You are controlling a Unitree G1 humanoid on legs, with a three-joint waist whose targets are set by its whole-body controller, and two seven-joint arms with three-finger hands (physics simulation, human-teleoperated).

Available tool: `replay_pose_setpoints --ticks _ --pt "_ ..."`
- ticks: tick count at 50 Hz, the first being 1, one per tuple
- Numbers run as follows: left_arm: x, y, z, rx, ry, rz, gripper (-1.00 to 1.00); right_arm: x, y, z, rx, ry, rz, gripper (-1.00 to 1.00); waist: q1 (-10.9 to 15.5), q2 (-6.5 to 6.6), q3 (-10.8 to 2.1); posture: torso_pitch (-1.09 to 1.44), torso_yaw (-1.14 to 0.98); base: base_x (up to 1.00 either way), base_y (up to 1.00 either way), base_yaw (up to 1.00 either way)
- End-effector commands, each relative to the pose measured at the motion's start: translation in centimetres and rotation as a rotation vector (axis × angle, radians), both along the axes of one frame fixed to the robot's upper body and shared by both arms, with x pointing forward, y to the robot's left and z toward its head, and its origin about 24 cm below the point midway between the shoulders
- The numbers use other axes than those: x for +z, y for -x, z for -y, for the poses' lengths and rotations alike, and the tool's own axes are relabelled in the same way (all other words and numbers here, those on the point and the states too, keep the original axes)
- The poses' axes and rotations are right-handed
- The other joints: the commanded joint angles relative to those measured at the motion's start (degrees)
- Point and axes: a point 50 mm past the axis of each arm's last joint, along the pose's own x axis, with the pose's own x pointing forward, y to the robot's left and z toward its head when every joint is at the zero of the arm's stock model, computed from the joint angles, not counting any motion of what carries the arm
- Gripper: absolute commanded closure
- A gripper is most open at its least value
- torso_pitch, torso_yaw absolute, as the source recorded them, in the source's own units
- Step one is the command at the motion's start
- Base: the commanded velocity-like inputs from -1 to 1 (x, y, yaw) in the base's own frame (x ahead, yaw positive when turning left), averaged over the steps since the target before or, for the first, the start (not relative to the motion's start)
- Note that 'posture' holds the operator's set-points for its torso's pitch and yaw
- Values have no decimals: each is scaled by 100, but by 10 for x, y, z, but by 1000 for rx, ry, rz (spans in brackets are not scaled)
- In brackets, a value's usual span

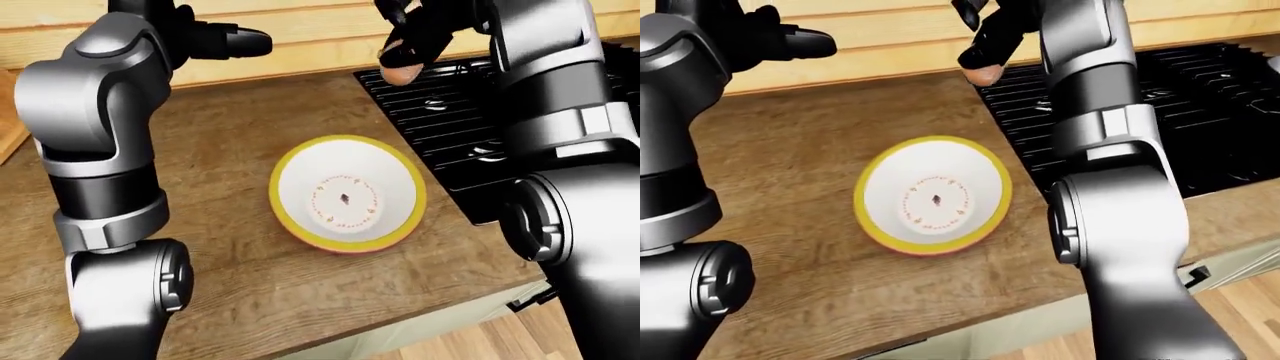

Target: Pick the onion from the pan and place it in the bowl.

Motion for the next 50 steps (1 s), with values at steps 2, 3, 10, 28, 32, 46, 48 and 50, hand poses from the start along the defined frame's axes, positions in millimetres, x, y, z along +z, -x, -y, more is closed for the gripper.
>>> replay_pose_setpoints --ticks 2,3,10,28,32,46,48,50 --pt "22 9 -1 0 -2 98 -100 24 11 -7 40 36 89 100 -9 25 -209 0 0 0 0 0" --pt "22 8 -1 1 -3 98 -100 23 11 -8 45 43 86 100 -6 27 -208 0 0 0 0 0" --pt "18 7 -7 14 -9 94 -100 22 16 -19 77 99 87 100 0 56 -205 0 0 0 0 0" --pt "18 7 -9 19 -11 92 -100 15 39 -33 185 288 79 100 -20 81 -179 0 0 0 0 0" --pt "18 6 -10 20 -11 91 -100 10 44 -37 216 352 80 100 -25 87 -170 0 0 0 0 0" --pt "17 6 -11 21 -8 91 -100 10 57 -52 284 421 61 100 -57 112 -168 0 0 0 0 0" --pt "17 7 -12 22 -7 91 -100 9 60 -55 298 425 57 100 -59 114 -168 0 0 0 0 0" --pt "18 8 -12 23 -7 92 -100 10 62 -57 305 427 57 100 -64 117 -170 0 0 0 0 0"
